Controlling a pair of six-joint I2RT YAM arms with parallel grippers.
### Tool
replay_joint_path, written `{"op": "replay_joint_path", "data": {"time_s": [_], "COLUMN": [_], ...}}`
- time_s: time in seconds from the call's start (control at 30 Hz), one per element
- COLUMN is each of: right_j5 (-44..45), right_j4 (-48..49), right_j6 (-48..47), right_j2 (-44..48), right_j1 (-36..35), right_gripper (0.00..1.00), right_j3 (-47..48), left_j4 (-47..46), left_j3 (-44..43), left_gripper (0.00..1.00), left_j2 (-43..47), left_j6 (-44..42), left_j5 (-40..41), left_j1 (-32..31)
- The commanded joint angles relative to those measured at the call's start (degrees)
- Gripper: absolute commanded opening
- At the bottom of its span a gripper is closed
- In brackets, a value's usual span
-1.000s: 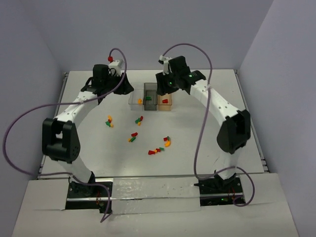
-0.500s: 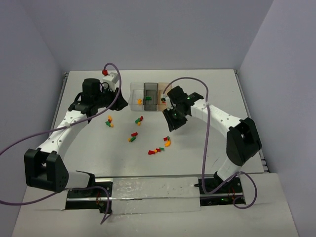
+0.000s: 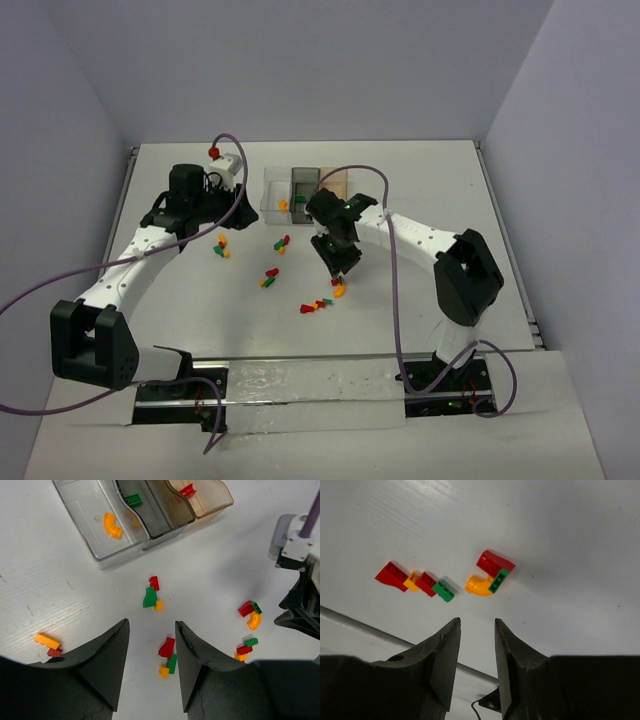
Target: Sort the legos into containers by color
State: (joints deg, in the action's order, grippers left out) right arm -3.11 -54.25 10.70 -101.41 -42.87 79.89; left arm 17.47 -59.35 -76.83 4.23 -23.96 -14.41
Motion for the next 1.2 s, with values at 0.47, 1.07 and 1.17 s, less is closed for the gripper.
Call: {"op": "replay_joint_path", "data": {"time_s": [0.47, 1.07, 1.17], "right_j5": [5.0, 3.9, 4.2], "right_j4": [-2.4, -2.2, -2.0], "right_j6": [2.0, 1.9, 1.9], "right_j2": [-8.8, -12.1, -12.4], "right_j1": [0.2, 2.5, 3.2], "right_gripper": [0.39, 0.38, 0.35], "right_j3": [5.1, 5.0, 5.0], "left_j4": [-1.8, -2.3, -2.4], "left_j3": [0.7, 1.1, 1.2], "left_gripper": [0.52, 0.53, 0.53], "left_j2": [1.6, 1.4, 1.3], "left_j6": [-0.6, -0.1, 0.0], "left_j5": [0.2, 0.1, 0.0], "left_j1": [0.5, 1.0, 1.1]}}
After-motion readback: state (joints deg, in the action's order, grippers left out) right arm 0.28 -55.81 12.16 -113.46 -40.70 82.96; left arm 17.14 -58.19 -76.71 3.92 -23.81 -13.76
